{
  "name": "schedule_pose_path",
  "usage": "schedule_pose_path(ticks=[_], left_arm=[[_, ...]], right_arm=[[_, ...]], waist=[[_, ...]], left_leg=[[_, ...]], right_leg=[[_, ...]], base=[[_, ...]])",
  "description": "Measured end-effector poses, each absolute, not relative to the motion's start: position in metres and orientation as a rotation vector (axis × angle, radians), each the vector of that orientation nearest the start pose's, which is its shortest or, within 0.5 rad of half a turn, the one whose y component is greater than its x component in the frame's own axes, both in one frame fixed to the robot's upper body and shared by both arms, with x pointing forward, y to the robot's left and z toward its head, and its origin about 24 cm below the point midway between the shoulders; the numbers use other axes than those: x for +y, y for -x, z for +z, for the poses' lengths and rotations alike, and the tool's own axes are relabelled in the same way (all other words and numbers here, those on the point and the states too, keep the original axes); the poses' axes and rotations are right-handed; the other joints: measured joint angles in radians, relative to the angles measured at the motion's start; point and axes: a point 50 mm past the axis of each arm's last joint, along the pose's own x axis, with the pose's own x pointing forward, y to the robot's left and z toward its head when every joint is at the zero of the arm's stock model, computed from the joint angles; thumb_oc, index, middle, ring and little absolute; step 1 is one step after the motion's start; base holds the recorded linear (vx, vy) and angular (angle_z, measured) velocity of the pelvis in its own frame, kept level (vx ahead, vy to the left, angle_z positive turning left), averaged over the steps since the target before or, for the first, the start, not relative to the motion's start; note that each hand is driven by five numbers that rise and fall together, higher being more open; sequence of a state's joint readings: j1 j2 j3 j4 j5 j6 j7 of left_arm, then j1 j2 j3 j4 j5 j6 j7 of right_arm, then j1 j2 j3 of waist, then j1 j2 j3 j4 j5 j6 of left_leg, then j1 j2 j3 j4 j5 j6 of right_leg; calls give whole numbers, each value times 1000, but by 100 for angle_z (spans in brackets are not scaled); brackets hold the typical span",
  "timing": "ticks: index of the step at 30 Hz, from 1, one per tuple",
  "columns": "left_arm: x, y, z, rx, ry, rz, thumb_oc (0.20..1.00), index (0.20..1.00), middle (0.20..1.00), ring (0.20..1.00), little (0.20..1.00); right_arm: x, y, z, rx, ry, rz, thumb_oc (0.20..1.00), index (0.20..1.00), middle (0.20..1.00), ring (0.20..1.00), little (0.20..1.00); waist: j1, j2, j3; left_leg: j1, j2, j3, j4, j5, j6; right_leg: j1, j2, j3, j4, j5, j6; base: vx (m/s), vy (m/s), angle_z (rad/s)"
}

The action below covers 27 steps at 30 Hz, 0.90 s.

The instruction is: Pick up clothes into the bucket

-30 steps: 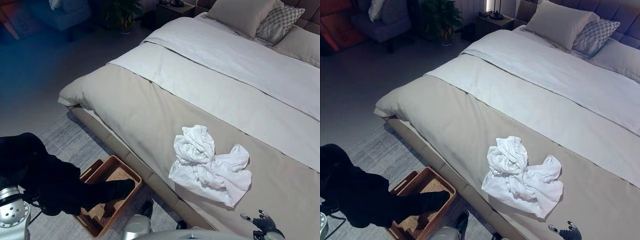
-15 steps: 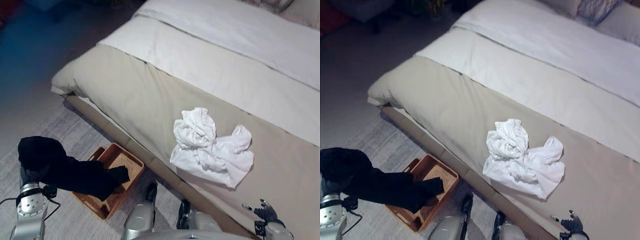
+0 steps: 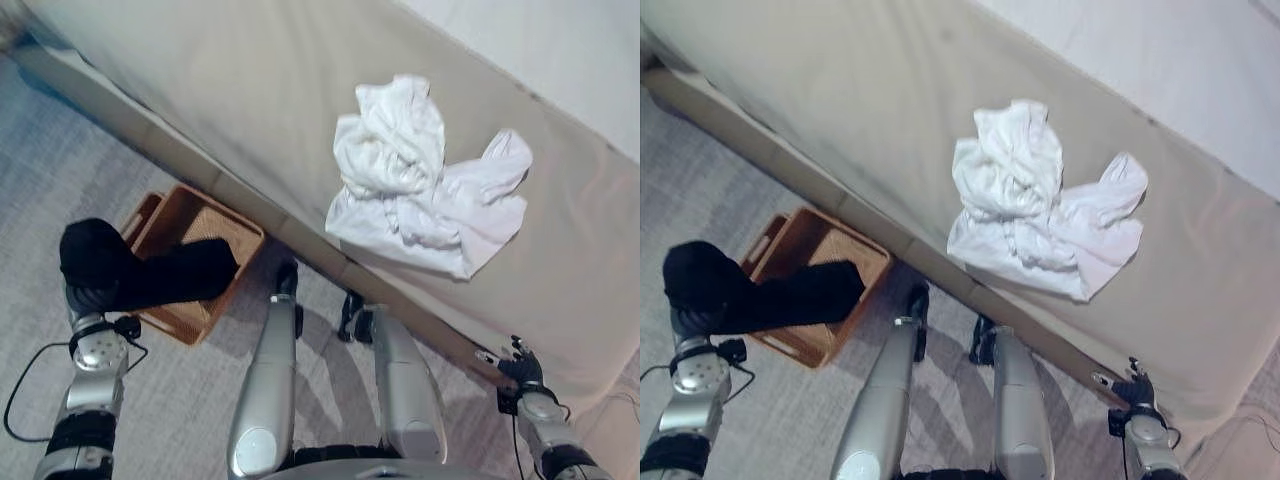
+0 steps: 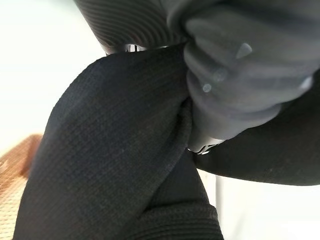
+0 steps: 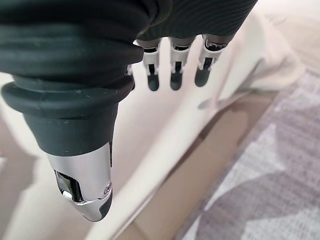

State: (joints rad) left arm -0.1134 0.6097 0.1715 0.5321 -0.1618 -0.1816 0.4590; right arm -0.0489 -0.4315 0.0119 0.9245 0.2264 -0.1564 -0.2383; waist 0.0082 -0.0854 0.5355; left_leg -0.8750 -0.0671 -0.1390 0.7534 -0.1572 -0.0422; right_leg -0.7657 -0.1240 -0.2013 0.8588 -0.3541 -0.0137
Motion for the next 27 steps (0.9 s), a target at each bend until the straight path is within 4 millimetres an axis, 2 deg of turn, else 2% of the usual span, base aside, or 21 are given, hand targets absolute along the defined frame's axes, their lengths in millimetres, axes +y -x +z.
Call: schedule_pose_path(ticks=[5, 8, 9, 10, 11, 15, 18, 20, 26, 27], left_arm=[[366, -250, 76, -10, -467, 792, 200, 200, 200, 200, 200], [368, -262, 97, -73, -479, 814, 200, 200, 200, 200, 200], [371, -262, 100, -75, -489, 821, 363, 363, 363, 363, 363], [374, -262, 101, -66, -498, 829, 956, 956, 956, 956, 956], [374, -265, 100, -55, -491, 832, 1000, 1000, 1000, 1000, 1000], [372, -271, 102, -46, -493, 829, 1000, 1000, 1000, 1000, 1000], [390, -269, 93, 76, -554, 878, 1000, 1000, 1000, 1000, 1000], [387, -274, 97, 73, -578, 860, 1000, 1000, 1000, 1000, 1000], [385, -277, 109, 58, -776, 805, 1000, 1000, 1000, 1000, 1000], [386, -278, 111, 70, -856, 785, 1000, 1000, 1000, 1000, 1000]], right_arm=[[-306, -187, -77, 605, 286, -485, 1000, 1000, 1000, 1000, 1000], [-300, -196, -74, 581, 291, -459, 1000, 1000, 1000, 1000, 1000], [-297, -201, -72, 568, 287, -451, 1000, 1000, 1000, 1000, 1000], [-295, -208, -68, 545, 278, -447, 1000, 1000, 1000, 1000, 1000], [-295, -212, -66, 529, 271, -450, 1000, 1000, 1000, 1000, 1000], [-294, -215, -63, 511, 260, -455, 1000, 1000, 1000, 1000, 1000], [-286, -223, -61, 493, 262, -420, 1000, 1000, 1000, 1000, 1000], [-286, -222, -62, 496, 262, -421, 1000, 1000, 1000, 1000, 1000], [-285, -224, -61, 492, 265, -415, 1000, 1000, 1000, 1000, 1000], [-285, -224, -61, 491, 265, -413, 1000, 1000, 1000, 1000, 1000]], waist=[[2, -12, 3], [-10, -21, 1], [-18, -22, 2], [-22, -25, 2], [-23, -29, 2], [-28, -36, 2], [-53, -52, 0], [-52, -57, 0], [-71, -59, -1], [-74, -59, -1]], left_leg=[[-120, -3, -5, 81, -16, 3], [-199, -12, -6, 109, -16, 4], [-215, -12, -6, 119, -14, 7], [-229, -13, -7, 141, -17, 13], [-240, -11, -3, 166, -31, 22], [-276, -15, 2, 194, -42, 36], [-291, -14, 6, 206, -48, 45], [-292, -14, 16, 205, -50, 49], [-291, -10, 34, 198, -51, 53], [-289, -7, 38, 197, -51, 54]], right_leg=[[-107, -5, -2, 67, -15, -9], [-182, -18, -5, 96, -27, -4], [-193, -19, -8, 101, -25, -2], [-203, -20, -8, 115, -23, -4], [-212, -20, -2, 131, -24, -4], [-238, -22, 2, 139, -26, 1], [-247, -22, 6, 136, -25, 3], [-250, -22, 15, 132, -22, 8], [-250, -20, 33, 110, -9, 31], [-250, -19, 36, 106, -7, 34]], base=[[59, 61, 0], [56, 65, 6], [66, 84, 1], [67, 76, -10], [72, 72, -13], [52, 61, -6], [19, 33, -5], [6, 44, -8], [-17, 18, -7], [-29, 9, -7]])
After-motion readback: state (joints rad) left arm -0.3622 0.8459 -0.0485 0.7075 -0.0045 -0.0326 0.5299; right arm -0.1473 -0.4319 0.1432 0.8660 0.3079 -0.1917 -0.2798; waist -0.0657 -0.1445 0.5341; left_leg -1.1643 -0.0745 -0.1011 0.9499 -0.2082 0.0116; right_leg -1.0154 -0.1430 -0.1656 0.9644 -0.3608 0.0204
